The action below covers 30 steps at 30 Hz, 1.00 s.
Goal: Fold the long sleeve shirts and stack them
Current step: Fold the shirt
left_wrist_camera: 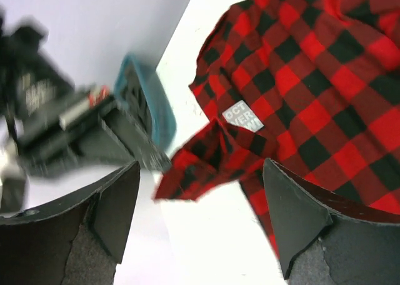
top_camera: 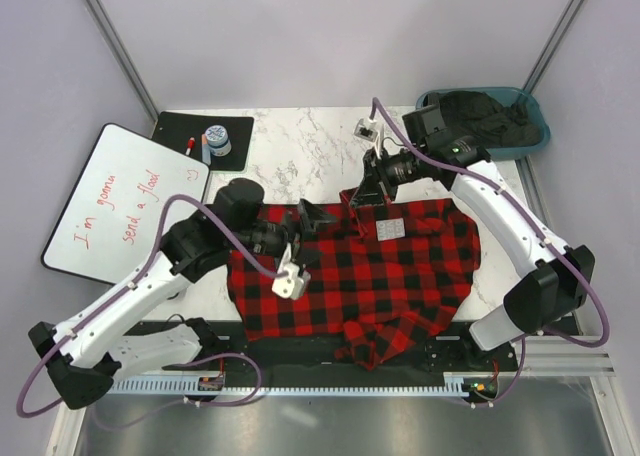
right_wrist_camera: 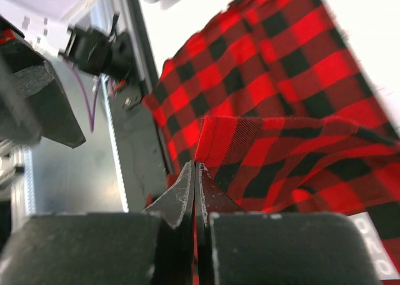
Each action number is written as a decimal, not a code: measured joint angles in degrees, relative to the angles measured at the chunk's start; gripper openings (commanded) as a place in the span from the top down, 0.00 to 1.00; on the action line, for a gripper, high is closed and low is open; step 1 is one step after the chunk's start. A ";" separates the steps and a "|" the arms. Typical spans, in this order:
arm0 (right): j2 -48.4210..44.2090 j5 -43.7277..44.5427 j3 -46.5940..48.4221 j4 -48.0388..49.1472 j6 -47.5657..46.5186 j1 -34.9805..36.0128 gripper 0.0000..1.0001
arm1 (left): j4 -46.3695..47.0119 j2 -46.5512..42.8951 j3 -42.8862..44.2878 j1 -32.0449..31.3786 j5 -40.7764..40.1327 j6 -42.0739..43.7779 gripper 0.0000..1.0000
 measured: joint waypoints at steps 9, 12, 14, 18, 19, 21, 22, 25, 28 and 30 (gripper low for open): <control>1.81 -0.37 0.00 -6.27 -4.52 4.50 1.00 | -7.56 8.57 0.33 -9.60 -9.05 26.29 0.14; 1.81 -0.22 0.00 -6.91 -4.92 5.35 1.00 | -7.74 11.28 1.36 -9.99 -12.11 28.94 0.14; 1.81 -0.17 -0.09 -6.99 -4.96 5.95 1.00 | -7.63 11.98 1.51 -10.25 -14.80 30.88 0.14; 1.81 0.17 -0.79 -7.15 -5.11 7.37 1.00 | -7.52 12.52 1.49 -10.84 -18.25 33.29 0.22; 1.81 0.42 -0.94 -7.17 -5.22 7.82 1.00 | -7.50 12.83 1.46 -11.15 -19.43 34.07 0.26; 1.81 1.05 -1.16 -6.88 -5.33 8.39 1.00 | -7.15 13.49 1.29 -11.76 -21.11 34.80 0.41; 1.81 1.40 -1.29 -6.84 -5.40 8.57 1.00 | -6.97 13.75 1.22 -12.04 -21.84 35.12 0.45; 1.81 2.71 -1.86 -6.38 -5.38 9.14 1.00 | -5.75 14.62 0.94 -13.16 -23.74 36.11 0.60; 1.81 2.99 -2.01 -6.32 -5.33 9.35 1.00 | -5.07 14.73 0.37 -14.08 -25.29 36.54 0.91; 1.81 3.08 -2.01 -6.38 -5.33 9.46 1.00 | -4.87 14.73 -0.22 -14.62 -26.49 36.96 0.98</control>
